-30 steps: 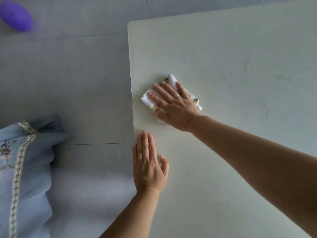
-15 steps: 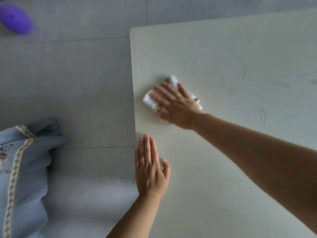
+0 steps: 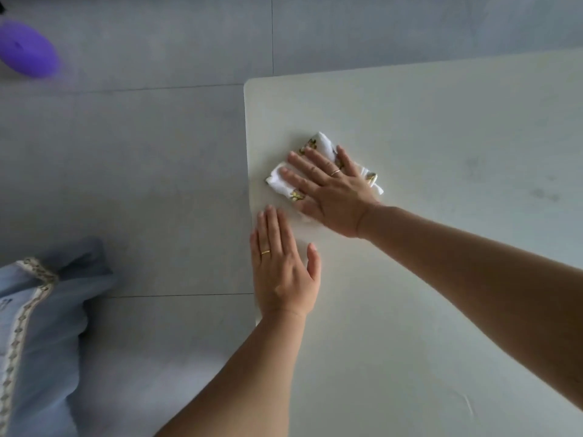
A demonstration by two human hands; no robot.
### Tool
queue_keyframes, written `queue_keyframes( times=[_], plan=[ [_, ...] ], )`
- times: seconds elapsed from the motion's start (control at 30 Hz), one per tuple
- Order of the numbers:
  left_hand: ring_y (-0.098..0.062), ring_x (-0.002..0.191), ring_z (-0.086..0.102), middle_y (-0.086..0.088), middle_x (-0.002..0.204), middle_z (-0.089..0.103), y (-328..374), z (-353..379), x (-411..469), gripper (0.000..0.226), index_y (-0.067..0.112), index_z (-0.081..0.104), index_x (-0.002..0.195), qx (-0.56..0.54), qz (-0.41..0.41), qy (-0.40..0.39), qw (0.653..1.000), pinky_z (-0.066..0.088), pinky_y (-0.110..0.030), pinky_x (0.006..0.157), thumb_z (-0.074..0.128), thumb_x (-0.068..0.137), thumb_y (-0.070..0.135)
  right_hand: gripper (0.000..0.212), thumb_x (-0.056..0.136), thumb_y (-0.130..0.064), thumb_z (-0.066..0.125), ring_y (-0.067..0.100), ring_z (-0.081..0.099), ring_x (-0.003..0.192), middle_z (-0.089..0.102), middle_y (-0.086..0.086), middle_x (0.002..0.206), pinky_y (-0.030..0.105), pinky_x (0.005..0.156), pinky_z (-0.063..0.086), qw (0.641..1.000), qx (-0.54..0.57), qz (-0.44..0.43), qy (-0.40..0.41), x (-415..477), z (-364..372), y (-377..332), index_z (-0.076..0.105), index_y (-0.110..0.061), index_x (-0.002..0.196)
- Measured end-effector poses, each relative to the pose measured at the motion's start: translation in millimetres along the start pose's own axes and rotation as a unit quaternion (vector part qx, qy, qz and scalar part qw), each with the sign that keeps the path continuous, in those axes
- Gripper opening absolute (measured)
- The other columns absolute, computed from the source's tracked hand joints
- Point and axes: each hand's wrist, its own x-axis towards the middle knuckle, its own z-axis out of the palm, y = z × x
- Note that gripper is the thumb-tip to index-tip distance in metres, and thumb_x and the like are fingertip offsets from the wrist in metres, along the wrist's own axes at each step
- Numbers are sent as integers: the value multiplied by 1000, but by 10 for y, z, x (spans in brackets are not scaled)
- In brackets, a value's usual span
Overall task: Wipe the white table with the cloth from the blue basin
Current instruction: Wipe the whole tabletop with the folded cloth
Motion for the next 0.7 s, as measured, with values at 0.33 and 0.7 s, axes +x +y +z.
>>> queue_keyframes(
  times=[0.33,0.7],
  plan=[
    [-29,144,19,-14,156,21,29,-26,32,72,-1,26,145,-10,-11,-15,1000,14,-41,117,37,87,39,60,95,-47,23,24,-8,146,-2,-3,160,58,110,-11,973,90,211,29,640,-54,-241,6,-31,150],
    [-29,145,15,-15,156,19,22,-23,27,71,-2,28,145,-9,-6,-25,1000,16,-43,116,36,87,38,61,95,-50,20,23,-10,146,-7,-4,160,59,110,-10,941,85,328,15,1258,-206,356,1,-32,150]
  ],
)
